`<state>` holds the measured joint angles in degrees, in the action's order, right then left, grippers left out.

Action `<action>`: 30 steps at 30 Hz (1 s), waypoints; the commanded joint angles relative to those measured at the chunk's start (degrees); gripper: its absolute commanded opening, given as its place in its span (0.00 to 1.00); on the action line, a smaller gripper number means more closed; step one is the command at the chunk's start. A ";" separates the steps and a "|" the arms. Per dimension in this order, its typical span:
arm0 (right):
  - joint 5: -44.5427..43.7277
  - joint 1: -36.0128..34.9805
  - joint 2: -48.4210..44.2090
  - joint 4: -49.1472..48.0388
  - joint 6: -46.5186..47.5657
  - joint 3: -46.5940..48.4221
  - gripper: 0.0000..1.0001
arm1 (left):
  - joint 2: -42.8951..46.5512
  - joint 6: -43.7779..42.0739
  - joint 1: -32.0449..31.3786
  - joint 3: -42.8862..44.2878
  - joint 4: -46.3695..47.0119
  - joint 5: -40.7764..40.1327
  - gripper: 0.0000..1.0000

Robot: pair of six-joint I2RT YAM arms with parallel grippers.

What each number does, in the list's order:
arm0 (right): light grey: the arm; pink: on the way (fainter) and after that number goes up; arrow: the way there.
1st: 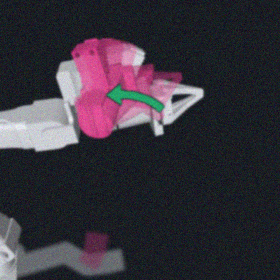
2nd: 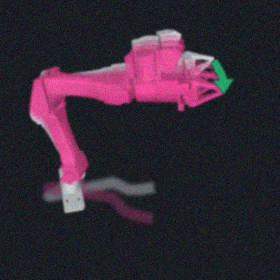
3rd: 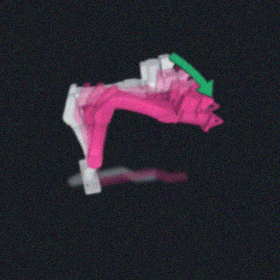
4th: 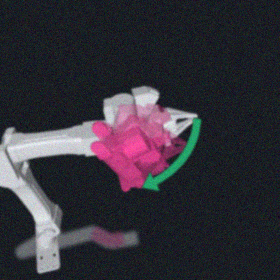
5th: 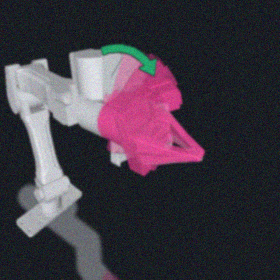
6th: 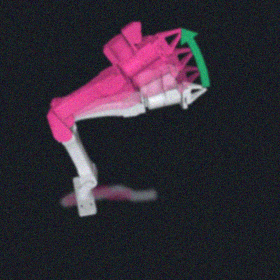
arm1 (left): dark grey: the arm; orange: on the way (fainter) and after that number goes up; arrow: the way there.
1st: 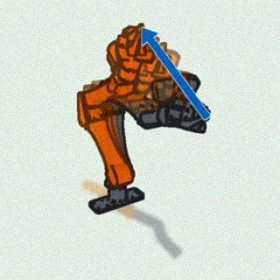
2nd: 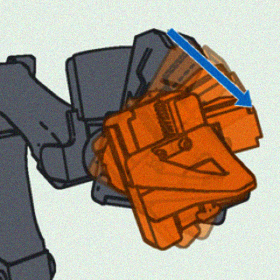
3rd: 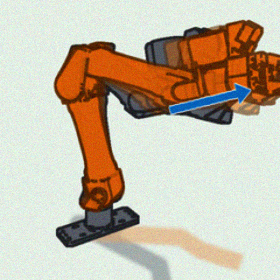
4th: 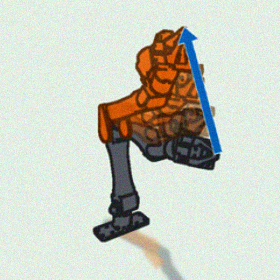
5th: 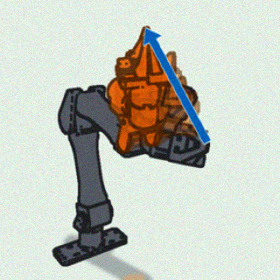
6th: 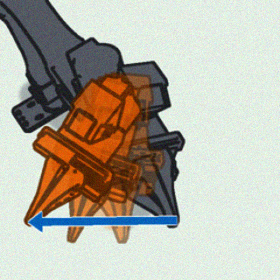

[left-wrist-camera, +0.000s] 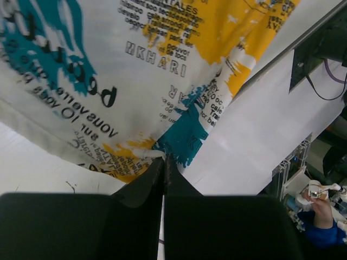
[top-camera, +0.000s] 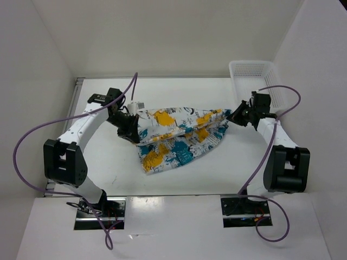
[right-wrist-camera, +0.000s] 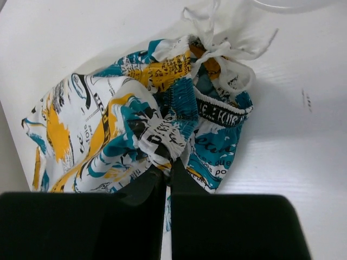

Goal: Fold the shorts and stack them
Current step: Fold the shorts

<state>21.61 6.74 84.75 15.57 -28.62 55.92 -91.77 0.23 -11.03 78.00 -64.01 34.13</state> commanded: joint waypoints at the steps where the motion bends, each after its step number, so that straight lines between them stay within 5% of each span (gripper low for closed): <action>1: -0.86 1.69 -5.82 2.26 0.50 -0.98 0.06 | 4.14 -0.23 0.48 0.06 -2.69 -0.47 0.00; 7: -0.86 3.53 -7.49 3.41 0.32 -3.53 0.19 | 7.13 -0.23 -10.22 -10.46 0.63 -6.26 0.05; 10: -2.88 4.33 -9.77 4.81 -1.87 -4.07 0.26 | 7.13 -0.23 -14.63 -12.17 3.89 -8.90 0.19; 11: -5.50 5.20 -10.91 6.04 -1.88 -4.07 0.36 | 7.13 -0.23 -15.51 -13.04 3.89 -8.90 0.23; 12: -7.17 5.73 -13.79 6.83 -1.88 -4.07 0.43 | 7.65 -0.23 -16.04 -13.05 3.89 -8.90 0.40; 15: -12.46 5.74 -16.36 12.28 -0.30 -0.82 0.49 | 9.76 -0.23 -16.75 -13.05 1.17 -8.38 0.58; 19: -13.87 3.81 -16.37 13.69 0.58 2.78 0.50 | 12.31 -0.23 -16.75 -13.57 3.00 -12.76 0.63; 23: -16.15 -7.94 -14.89 9.93 2.95 4.81 0.30 | 8.90 -0.23 -15.25 -13.05 16.08 -14.79 0.63; 25: -22.11 -19.45 -11.56 8.51 3.74 6.38 0.17 | 5.57 -0.23 -15.86 -13.05 21.00 -15.32 0.63; 28: -23.29 -24.41 -4.10 9.03 2.01 7.54 0.02 | -0.05 -0.23 -17.09 -13.05 30.05 -18.83 0.63; 30: -19.87 -25.45 -0.74 8.43 1.38 6.75 0.00 | -2.70 -0.23 -17.10 -13.05 32.09 -20.94 0.63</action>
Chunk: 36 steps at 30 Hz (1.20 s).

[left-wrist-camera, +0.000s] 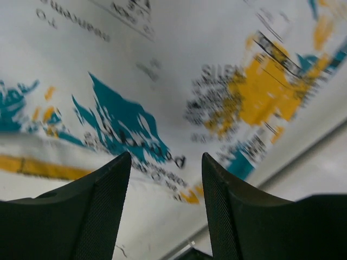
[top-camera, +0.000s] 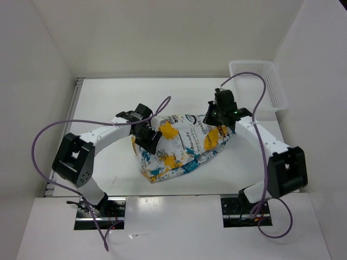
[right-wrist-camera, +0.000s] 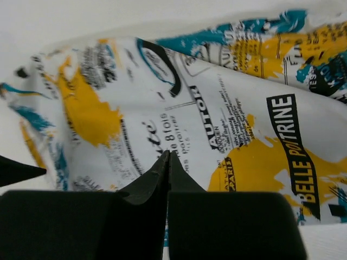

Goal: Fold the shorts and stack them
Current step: Fold the shorts

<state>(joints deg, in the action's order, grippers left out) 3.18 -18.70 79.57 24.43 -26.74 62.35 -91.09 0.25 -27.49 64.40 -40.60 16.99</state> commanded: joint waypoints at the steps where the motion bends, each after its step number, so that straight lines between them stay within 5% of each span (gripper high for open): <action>1: -1.42 -0.72 7.67 -0.43 -0.50 -0.46 0.00 | -5.48 -0.25 -0.64 -0.23 10.35 -5.90 0.61; 14: -1.33 -3.45 28.60 -6.67 -3.05 4.78 0.00 | -23.06 -0.25 9.01 10.11 17.30 -14.53 0.60; 25: -0.81 -3.45 35.83 -8.87 -5.42 25.96 0.02 | -36.70 -0.25 18.34 40.35 15.02 -17.35 0.60; 29: 2.79 -3.45 32.42 -10.00 -4.11 24.67 0.09 | -32.08 -0.25 19.57 42.31 13.88 -15.16 0.62; 36: -6.31 -3.45 13.79 -8.00 -6.12 12.81 0.43 | -10.27 -0.25 20.27 26.52 8.09 -2.68 0.68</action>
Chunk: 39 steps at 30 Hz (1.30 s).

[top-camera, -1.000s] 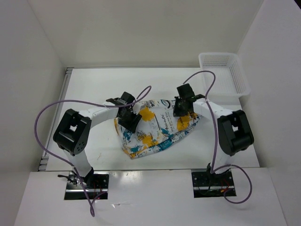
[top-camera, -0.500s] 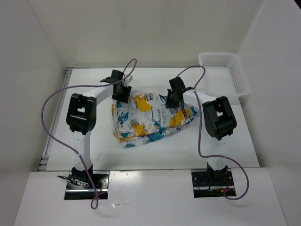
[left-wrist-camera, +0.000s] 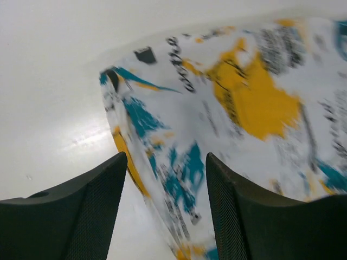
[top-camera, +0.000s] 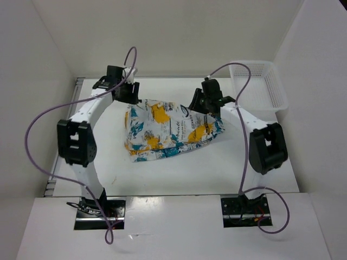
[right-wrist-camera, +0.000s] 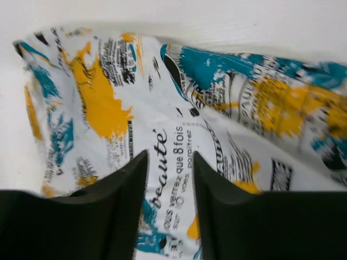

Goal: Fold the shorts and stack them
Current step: Fold the shorts

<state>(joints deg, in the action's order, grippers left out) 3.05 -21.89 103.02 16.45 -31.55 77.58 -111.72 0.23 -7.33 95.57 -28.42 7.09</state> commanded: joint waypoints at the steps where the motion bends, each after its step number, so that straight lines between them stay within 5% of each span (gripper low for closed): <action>1: -7.00 0.87 -13.69 1.73 -2.10 -5.74 0.52 | 13.95 -0.23 0.13 -6.78 -5.49 8.89 0.68; 7: -3.42 10.96 -25.31 3.77 -7.64 -19.91 0.68 | 20.92 -0.23 1.44 -19.97 -17.00 12.68 0.68; 12: 0.20 14.33 -28.93 1.83 -9.40 -25.54 0.73 | 22.34 -0.23 1.44 -28.58 -17.54 14.18 0.68; 23: 2.32 14.33 -33.24 0.08 -20.65 -33.18 0.76 | 21.81 -0.23 1.97 -32.38 -12.62 13.21 0.70; 39: 3.45 14.33 -29.64 -3.18 -23.21 -35.48 0.76 | 11.70 -0.23 0.21 -30.62 -13.41 14.62 0.64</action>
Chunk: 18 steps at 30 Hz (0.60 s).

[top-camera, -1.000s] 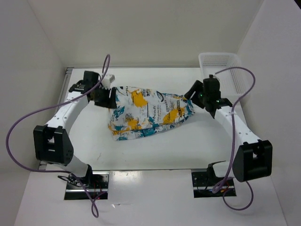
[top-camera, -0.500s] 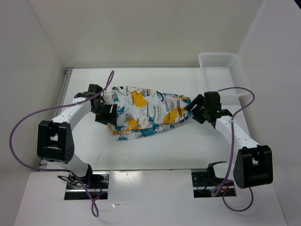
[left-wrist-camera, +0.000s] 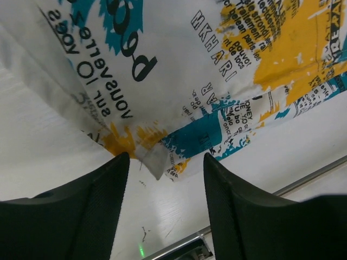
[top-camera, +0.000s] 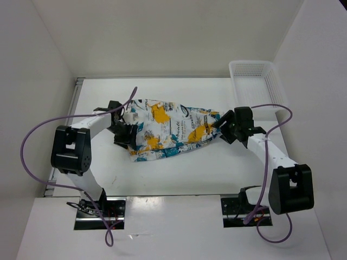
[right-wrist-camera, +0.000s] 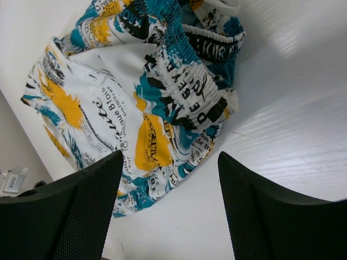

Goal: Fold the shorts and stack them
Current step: Fold the shorts

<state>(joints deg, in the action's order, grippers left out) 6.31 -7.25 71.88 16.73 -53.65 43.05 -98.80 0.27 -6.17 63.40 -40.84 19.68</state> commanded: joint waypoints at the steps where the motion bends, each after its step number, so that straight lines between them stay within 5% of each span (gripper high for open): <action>1: 0.20 -0.31 2.90 -3.98 -1.11 -0.25 0.76 | -1.91 -0.27 -0.94 1.56 -0.47 2.55 0.61; 4: -0.67 -0.31 5.37 -5.39 -1.11 1.07 0.76 | -1.92 -0.27 -0.94 2.08 0.06 2.55 0.45; 12: -1.91 0.21 14.16 -8.73 1.61 7.83 0.71 | -4.38 -0.27 -0.94 3.93 1.11 0.27 0.27; 16: -4.10 0.21 15.40 -8.03 4.95 9.68 0.54 | -4.91 -0.27 -0.94 3.93 1.73 -1.13 0.13; 18: -4.81 0.21 15.40 -6.72 6.71 10.48 0.37 | -4.91 -0.27 -0.94 4.46 1.73 -1.75 0.07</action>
<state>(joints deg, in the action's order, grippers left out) 4.38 -7.25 87.46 11.55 -50.26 50.17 -103.11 0.25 -7.07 65.60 -39.68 18.94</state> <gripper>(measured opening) 0.403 0.084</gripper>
